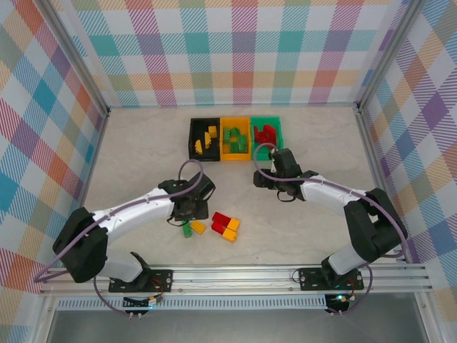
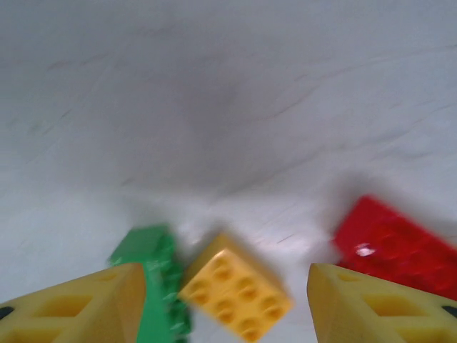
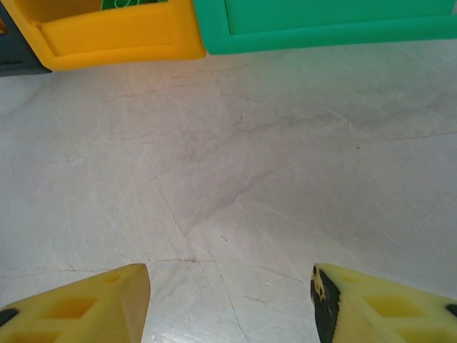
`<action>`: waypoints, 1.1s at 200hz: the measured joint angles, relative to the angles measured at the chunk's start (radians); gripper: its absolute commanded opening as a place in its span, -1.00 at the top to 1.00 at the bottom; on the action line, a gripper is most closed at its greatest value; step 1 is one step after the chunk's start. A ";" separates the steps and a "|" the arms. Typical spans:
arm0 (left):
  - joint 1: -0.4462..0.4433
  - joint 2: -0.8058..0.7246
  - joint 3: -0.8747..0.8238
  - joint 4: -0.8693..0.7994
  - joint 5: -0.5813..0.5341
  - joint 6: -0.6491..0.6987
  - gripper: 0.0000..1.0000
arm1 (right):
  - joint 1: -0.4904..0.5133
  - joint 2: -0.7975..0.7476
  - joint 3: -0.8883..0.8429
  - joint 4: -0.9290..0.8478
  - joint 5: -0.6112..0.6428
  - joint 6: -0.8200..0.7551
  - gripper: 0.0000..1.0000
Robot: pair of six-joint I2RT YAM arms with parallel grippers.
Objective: Sort the legos into containers by color
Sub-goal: Pick up the lego from the middle-left of the table.
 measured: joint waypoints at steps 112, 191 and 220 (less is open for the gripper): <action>0.007 0.003 -0.095 -0.005 -0.053 -0.114 0.01 | 0.000 0.013 0.000 0.000 -0.007 0.000 -0.24; 0.017 0.101 -0.087 0.041 -0.060 -0.115 0.39 | 0.000 0.012 0.000 0.000 -0.006 0.000 -0.24; 0.017 0.103 -0.087 0.053 -0.061 -0.114 0.49 | 0.000 0.012 0.000 0.000 -0.005 0.000 -0.24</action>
